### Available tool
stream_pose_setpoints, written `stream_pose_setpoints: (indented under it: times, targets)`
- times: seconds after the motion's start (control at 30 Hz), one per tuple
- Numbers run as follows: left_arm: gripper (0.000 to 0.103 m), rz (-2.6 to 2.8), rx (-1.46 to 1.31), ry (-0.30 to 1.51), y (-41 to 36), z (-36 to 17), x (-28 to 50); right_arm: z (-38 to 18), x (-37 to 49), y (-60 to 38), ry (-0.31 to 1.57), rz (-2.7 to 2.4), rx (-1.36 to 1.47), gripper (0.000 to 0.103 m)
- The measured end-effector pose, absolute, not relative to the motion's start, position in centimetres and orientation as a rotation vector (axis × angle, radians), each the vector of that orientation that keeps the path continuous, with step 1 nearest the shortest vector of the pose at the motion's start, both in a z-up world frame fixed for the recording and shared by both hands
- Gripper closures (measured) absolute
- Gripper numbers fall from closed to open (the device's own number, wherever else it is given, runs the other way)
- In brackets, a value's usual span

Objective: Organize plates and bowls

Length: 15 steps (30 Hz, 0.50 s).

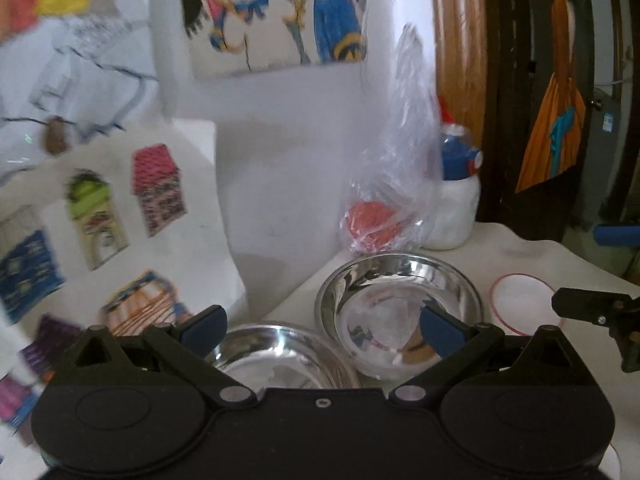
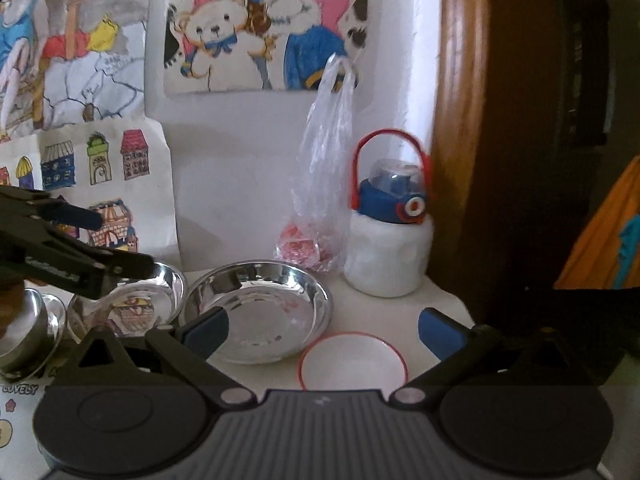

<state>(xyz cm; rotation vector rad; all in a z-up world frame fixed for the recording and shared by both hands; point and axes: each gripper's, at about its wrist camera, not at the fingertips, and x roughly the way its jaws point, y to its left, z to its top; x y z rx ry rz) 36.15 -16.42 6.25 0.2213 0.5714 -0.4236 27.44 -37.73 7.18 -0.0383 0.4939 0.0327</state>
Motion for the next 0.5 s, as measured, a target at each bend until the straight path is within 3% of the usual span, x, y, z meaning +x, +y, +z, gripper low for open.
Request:
stream_pose_setpoints:
  times: [0.5]
  targets:
    - [0.001, -0.484, 0.294, 0.688, -19.3, 1.6, 44.5, 3.0, 35.8, -38.8, 0.616, 0.133, -0.107, 0.000]
